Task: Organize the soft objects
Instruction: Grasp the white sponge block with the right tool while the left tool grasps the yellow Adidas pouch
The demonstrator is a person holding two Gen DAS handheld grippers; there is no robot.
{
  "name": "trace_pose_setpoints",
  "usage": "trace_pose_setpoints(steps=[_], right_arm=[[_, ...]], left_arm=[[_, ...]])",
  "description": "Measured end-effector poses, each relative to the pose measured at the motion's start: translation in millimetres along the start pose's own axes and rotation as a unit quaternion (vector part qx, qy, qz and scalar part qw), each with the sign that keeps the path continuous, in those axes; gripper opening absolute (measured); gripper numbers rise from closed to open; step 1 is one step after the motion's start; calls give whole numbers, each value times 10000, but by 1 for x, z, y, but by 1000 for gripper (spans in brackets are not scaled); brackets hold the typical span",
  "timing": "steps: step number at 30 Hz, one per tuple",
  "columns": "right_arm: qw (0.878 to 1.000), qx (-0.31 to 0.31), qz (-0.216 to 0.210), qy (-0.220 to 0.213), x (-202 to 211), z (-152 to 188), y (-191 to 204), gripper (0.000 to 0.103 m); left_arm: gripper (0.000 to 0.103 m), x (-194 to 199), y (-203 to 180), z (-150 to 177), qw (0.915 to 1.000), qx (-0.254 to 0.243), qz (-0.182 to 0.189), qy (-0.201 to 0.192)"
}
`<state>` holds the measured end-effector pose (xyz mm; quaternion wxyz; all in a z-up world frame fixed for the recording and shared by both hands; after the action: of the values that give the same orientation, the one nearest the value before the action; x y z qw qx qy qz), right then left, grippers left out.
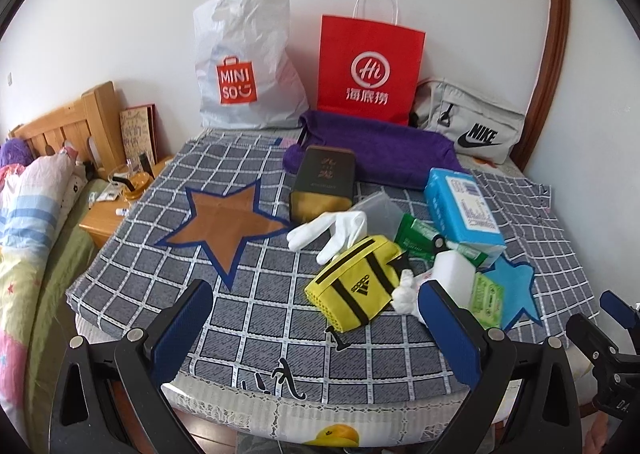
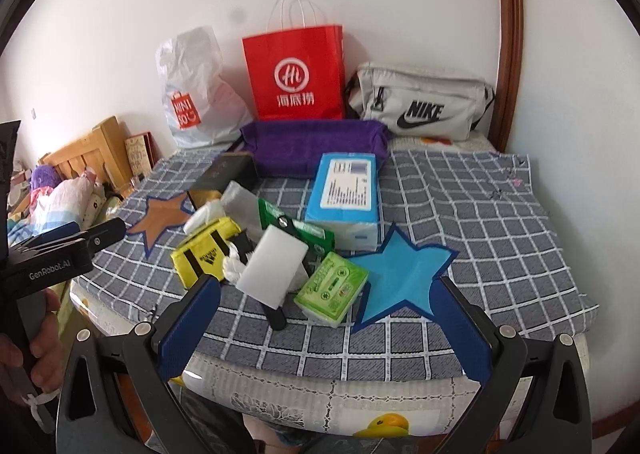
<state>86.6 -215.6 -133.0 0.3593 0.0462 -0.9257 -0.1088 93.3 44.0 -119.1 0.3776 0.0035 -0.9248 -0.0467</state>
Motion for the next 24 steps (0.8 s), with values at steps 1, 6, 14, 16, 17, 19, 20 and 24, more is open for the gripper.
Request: trace_pose_setpoints(steps=[1,6,14,16,17,19,20,24], right_arm=[[10000,-6,51,64,-8,3,-2,103],[9984,-264,-72,495,-46,14,-11,103],[9946,-203,-493,889,-91,27,20,97],[9938,-181,-509,974,-101,28,27,94],[9933,-193,-517,1011,-105,28,28,92],[9923,-276,-537,1083,-114,27,30,89],[9918,-338,-552,1100,-116,26,29,89],[9883,-633,-638,1232,-132,22,28,89]], left_arm=[[103,-6,1,2,10000,8,4,45],[103,-35,10,16,9994,136,-6,313],[103,-67,27,30,9983,196,-26,540],[103,-72,31,32,9980,263,26,567],[103,-75,33,33,9978,290,53,599],[103,-80,37,36,9974,314,82,640],[103,-82,39,36,9974,327,87,642],[103,-89,41,39,9971,309,197,666]])
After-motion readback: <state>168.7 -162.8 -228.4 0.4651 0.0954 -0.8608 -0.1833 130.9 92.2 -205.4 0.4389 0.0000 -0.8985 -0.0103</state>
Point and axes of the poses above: each gripper's, at about its wrist camera, not at the fingertips, and x roughly against the way its jaws point, y to its left, z to its underside, the point moved 6 cm from there along -x, roughly the way its jaws point, and after that the axes turned 12 degrees about -x, right-handed, at the moved point
